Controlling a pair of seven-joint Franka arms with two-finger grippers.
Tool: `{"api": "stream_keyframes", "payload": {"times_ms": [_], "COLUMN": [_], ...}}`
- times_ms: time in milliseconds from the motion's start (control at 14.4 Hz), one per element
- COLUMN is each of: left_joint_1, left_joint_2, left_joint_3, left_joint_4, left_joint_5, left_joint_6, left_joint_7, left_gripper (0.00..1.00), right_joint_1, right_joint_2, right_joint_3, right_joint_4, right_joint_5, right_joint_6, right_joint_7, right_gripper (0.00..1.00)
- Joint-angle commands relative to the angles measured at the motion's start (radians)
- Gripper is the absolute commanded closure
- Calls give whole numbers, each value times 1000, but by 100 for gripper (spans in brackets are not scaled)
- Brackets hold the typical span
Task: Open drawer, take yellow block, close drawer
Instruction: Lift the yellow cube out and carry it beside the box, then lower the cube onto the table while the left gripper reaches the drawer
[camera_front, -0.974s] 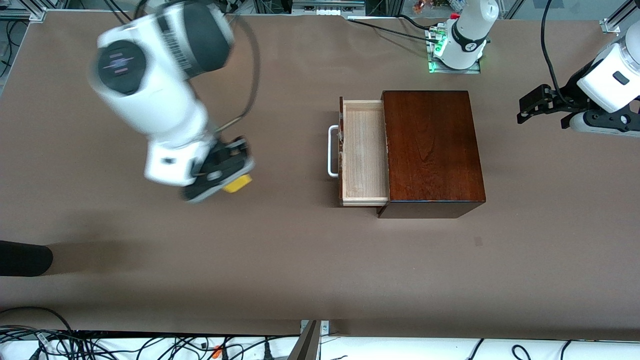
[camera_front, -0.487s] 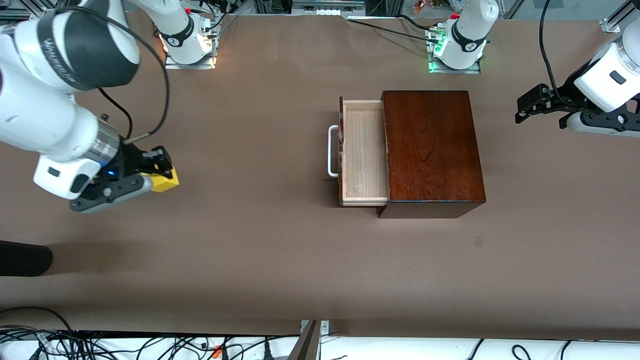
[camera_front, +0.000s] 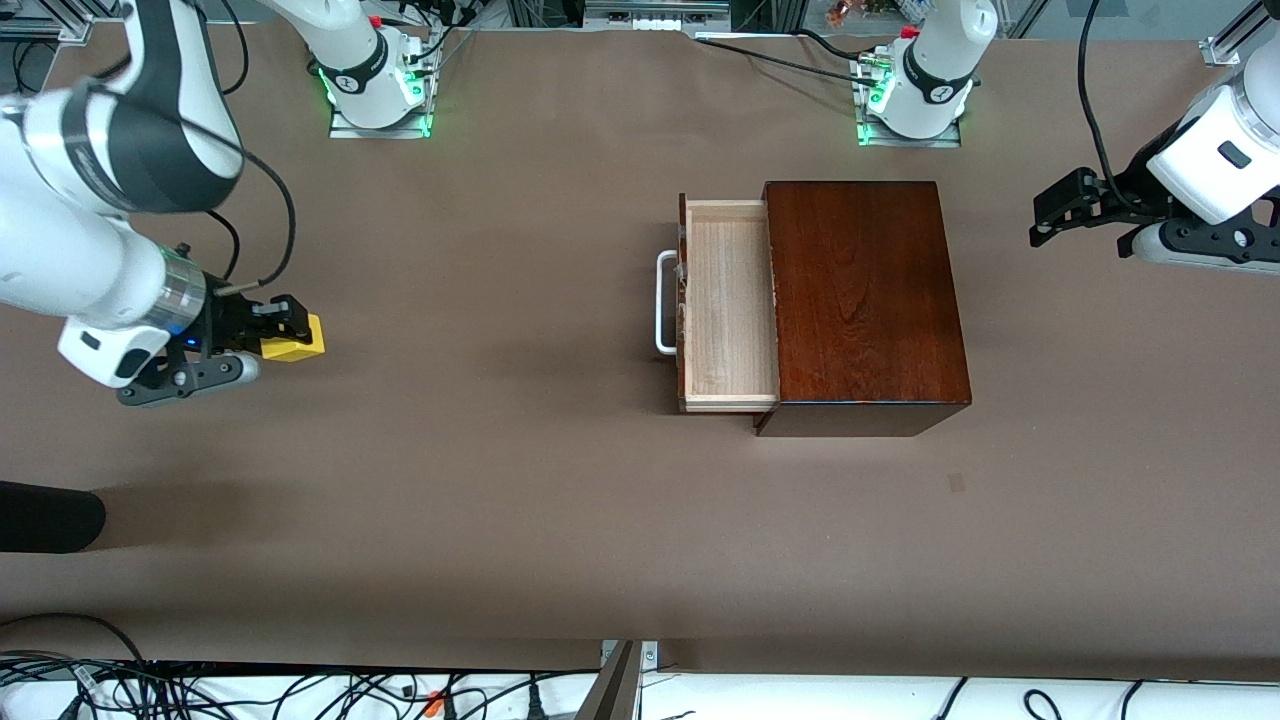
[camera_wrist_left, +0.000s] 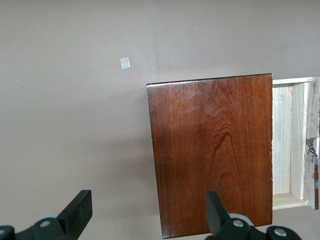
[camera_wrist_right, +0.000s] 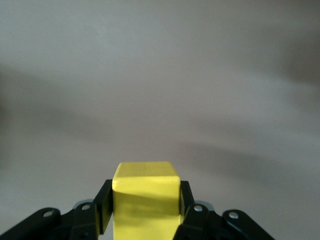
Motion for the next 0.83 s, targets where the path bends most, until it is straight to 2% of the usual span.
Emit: {"api": "stream_keyframes", "payload": {"times_ms": [0, 139, 487, 765], "left_joint_1": [4, 4, 4, 4], "left_joint_2": [-24, -24, -22, -21], "left_joint_3": [-4, -4, -4, -4], "left_joint_4": [-28, -28, -27, -28], "left_joint_5": [-23, -23, -23, -25], "left_joint_6": [17, 17, 17, 18], "left_joint_7": [-7, -7, -7, -9], "left_gripper": [0, 0, 0, 0], "right_joint_1": [-14, -15, -14, -14], "right_joint_2": [-67, -65, -53, -24], "right_joint_3": [11, 11, 17, 21], "right_joint_4": [-204, -298, -450, -517], "right_joint_5": [-6, -6, -30, -64], "right_joint_6": [124, 222, 387, 484], "right_joint_7": [54, 86, 136, 136], "right_gripper": [98, 98, 97, 97]}}
